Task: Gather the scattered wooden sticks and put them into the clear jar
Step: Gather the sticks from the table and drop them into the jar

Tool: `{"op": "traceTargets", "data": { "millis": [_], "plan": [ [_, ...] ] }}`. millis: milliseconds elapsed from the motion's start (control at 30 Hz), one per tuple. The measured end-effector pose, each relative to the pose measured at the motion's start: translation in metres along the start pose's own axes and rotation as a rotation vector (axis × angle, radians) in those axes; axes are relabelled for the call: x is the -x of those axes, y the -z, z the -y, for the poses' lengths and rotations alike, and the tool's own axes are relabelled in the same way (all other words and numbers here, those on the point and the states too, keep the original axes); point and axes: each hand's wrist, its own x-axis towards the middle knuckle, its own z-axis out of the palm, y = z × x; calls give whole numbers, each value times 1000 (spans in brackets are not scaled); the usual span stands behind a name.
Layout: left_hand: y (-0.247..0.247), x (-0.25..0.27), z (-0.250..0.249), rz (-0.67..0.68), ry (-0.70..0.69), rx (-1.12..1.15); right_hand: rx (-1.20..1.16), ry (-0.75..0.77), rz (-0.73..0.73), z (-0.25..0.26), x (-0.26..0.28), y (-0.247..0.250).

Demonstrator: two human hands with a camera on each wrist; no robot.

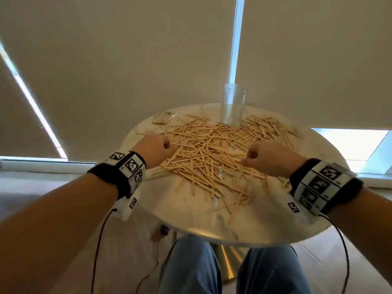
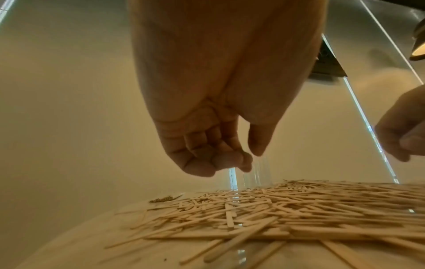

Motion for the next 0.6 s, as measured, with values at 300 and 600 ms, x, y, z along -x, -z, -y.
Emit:
{"op": "traceTargets", "data": {
  "millis": [300, 600],
  "plan": [
    [-22, -6, -24, 418, -128, -294, 306, 5, 223, 22, -53, -18],
    [-46, -22, -38, 242, -48, -291, 245, 9, 177, 21, -77, -29]
  ]
}}
